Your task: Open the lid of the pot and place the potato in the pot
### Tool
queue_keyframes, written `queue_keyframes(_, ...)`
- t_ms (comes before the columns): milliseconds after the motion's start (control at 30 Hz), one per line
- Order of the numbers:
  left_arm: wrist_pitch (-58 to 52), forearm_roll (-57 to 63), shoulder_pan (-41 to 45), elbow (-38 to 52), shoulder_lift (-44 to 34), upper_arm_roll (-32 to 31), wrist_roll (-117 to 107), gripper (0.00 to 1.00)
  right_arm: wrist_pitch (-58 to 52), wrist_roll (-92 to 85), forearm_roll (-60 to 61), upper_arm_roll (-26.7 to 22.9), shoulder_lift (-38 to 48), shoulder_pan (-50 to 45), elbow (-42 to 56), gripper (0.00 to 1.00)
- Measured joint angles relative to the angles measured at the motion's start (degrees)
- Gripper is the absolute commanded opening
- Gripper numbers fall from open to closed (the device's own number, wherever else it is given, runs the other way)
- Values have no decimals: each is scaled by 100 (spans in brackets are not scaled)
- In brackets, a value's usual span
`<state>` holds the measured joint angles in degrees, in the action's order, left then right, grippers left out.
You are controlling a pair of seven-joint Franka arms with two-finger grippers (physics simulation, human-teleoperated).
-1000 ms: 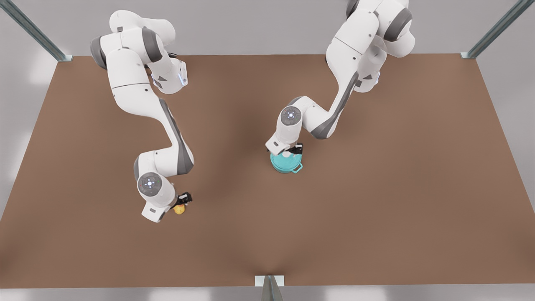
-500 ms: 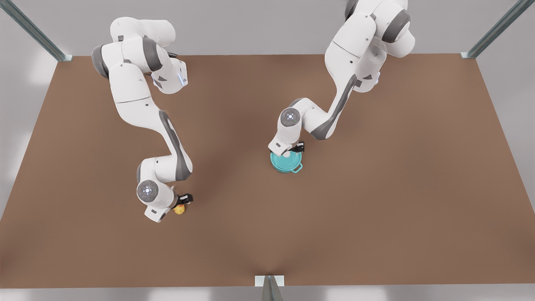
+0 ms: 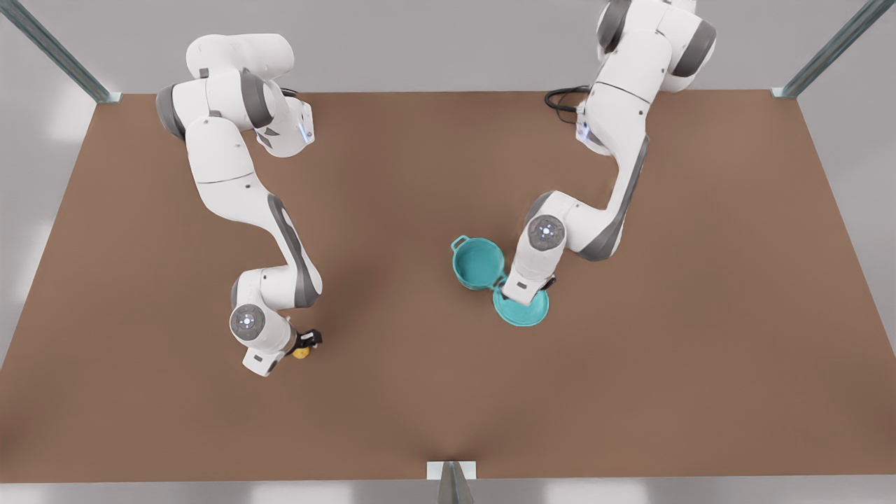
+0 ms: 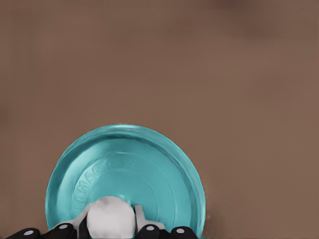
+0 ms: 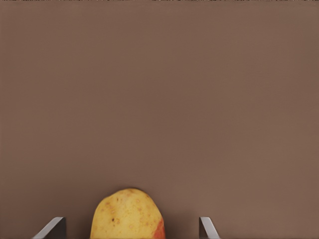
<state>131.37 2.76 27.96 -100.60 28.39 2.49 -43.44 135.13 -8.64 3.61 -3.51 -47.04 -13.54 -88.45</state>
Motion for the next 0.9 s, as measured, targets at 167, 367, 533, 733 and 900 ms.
queue_keyframes(167, 301, 15, -1238, 399, 969, 24, 1315, 35, 62, -48, 92, 0, -12, -6, 0, 84)
queue_keyframes(367, 244, -305, -1379, 1309, 1141, 35, 2724, 100, 66, -91, 172, 3, 2, -12, 1, 60)
queue_keyframes(533, -926, -1081, -2155, 2052, 681, 113, 3443, 100, 39, -147, 216, 8, 15, -18, 0, 51)
queue_keyframes(733, -2667, -1224, -2624, 1503, -1633, 100, 3862, 100, -217, -203, 240, 157, 407, -59, 14, 51)
queue_keyframes(900, -3320, -1296, -3387, 1138, -1834, -565, 4083, 100, -677, -227, 241, 255, 911, -366, 140, 51)
